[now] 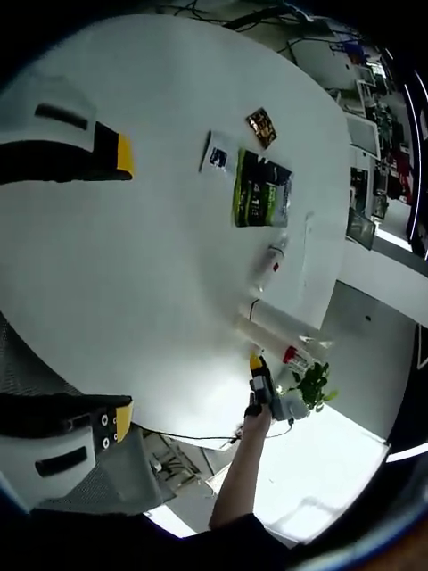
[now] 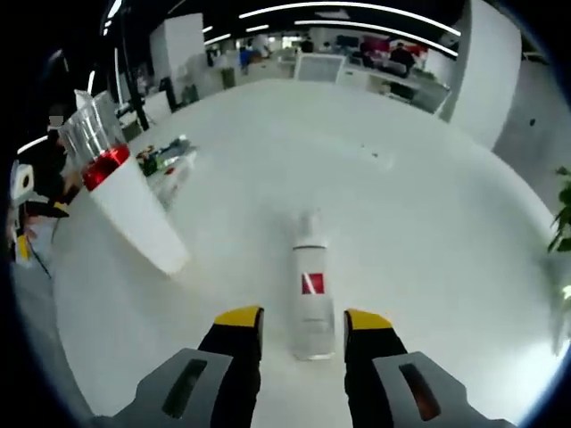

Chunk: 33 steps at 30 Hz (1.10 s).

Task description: Arrange the skincare products in the storage area until every visible bottle or jar stands upright without overlapping.

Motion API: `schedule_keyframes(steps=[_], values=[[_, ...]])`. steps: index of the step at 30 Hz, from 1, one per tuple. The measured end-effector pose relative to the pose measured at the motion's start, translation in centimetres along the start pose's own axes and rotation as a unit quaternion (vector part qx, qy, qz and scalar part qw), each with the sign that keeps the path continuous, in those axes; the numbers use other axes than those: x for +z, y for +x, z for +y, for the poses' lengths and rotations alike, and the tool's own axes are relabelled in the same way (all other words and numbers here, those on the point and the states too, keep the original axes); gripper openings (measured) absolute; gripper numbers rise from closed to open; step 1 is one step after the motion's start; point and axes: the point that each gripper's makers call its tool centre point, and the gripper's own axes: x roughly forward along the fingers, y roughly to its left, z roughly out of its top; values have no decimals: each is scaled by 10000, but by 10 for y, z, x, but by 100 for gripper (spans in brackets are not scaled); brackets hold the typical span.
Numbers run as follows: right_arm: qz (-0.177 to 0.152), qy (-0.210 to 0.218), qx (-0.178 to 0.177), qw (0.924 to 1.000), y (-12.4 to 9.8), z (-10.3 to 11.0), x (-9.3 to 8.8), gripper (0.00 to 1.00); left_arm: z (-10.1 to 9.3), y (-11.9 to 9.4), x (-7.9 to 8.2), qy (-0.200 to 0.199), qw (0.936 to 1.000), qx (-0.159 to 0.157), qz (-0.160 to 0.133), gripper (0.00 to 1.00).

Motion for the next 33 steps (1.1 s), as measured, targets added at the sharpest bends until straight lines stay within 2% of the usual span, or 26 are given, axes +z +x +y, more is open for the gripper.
schedule_keyframes(steps=[14, 18, 19, 20, 23, 30, 33], values=[[158, -226, -53, 9996, 8, 2, 0, 23, 0, 1, -1, 10, 10000, 7, 25, 92], [238, -319, -149, 9991, 7, -1, -2, 18, 1, 0, -2, 5, 10000, 27, 27, 92], [259, -431, -323, 9982, 6, -7, -2, 14, 1, 1, -2, 4, 10000, 29, 31, 92], [262, -497, -230, 9982, 7, -4, -3, 13, 1, 1, -2, -2, 10000, 28, 33, 92], [286, -557, -294, 9976, 5, -5, -3, 11, 0, 1, -3, -6, 10000, 23, 35, 92], [172, -148, -325, 9992, 2, -8, -3, 10, 0, 0, 0, 5, 10000, 21, 5, 92], [6, -29, -346, 9994, -3, -9, 2, 9, 0, -1, 2, 9, 10000, 29, -13, 91]])
